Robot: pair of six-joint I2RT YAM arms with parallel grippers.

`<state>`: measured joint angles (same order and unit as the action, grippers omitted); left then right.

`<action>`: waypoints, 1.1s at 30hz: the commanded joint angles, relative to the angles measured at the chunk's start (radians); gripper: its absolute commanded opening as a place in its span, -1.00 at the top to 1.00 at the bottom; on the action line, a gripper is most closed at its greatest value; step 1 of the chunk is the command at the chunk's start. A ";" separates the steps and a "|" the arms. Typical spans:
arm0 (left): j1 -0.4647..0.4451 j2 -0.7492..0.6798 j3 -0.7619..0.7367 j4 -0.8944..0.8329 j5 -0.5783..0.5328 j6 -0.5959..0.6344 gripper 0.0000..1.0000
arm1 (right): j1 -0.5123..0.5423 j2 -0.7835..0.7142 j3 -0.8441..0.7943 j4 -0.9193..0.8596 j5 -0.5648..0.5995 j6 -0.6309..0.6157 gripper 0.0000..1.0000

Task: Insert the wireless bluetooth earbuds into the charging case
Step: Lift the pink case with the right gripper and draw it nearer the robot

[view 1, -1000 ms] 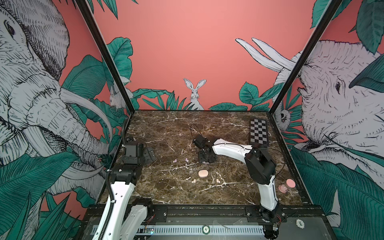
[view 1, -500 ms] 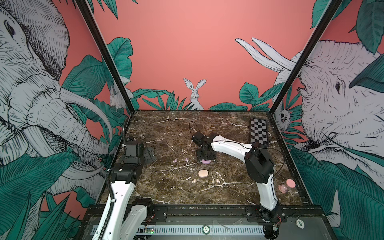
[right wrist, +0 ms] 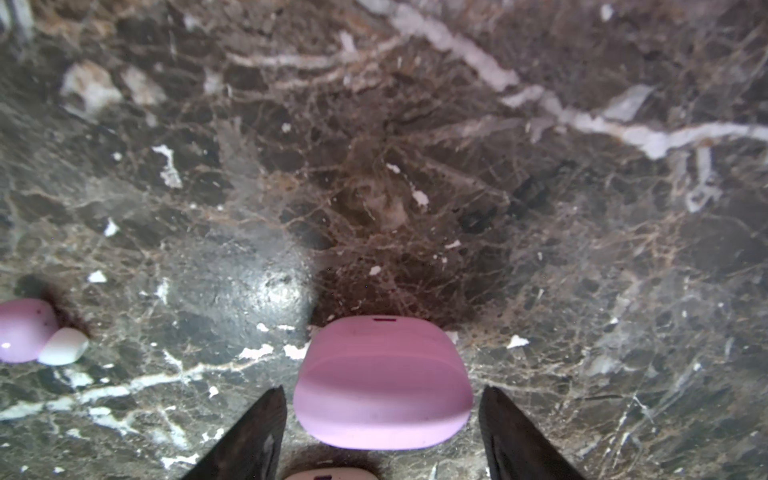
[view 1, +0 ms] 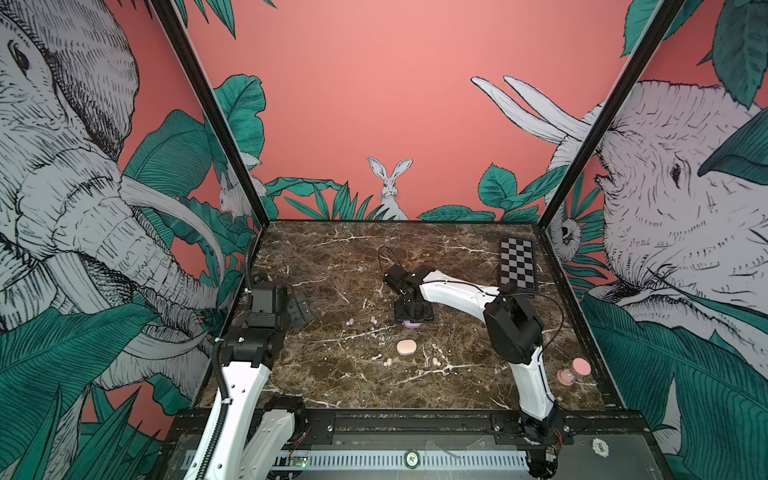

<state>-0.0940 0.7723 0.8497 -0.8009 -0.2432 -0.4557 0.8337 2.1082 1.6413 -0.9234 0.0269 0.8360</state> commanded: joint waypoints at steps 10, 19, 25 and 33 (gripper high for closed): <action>0.000 -0.005 -0.003 0.005 0.001 -0.006 -0.98 | -0.018 0.013 0.000 -0.003 -0.015 0.014 -0.26; 0.000 0.004 -0.004 0.005 0.001 -0.007 -0.98 | -0.018 0.010 -0.007 0.003 -0.018 0.016 -0.32; 0.001 0.007 -0.003 0.003 -0.001 -0.008 -0.98 | -0.018 0.010 -0.009 0.008 -0.018 0.014 -0.26; 0.001 0.019 -0.003 0.003 -0.002 -0.006 -0.99 | -0.019 -0.010 -0.033 0.032 -0.031 0.023 0.07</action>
<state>-0.0940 0.7898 0.8497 -0.8005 -0.2436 -0.4557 0.8185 2.1059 1.6352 -0.9031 0.0029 0.8482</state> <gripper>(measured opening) 0.991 0.553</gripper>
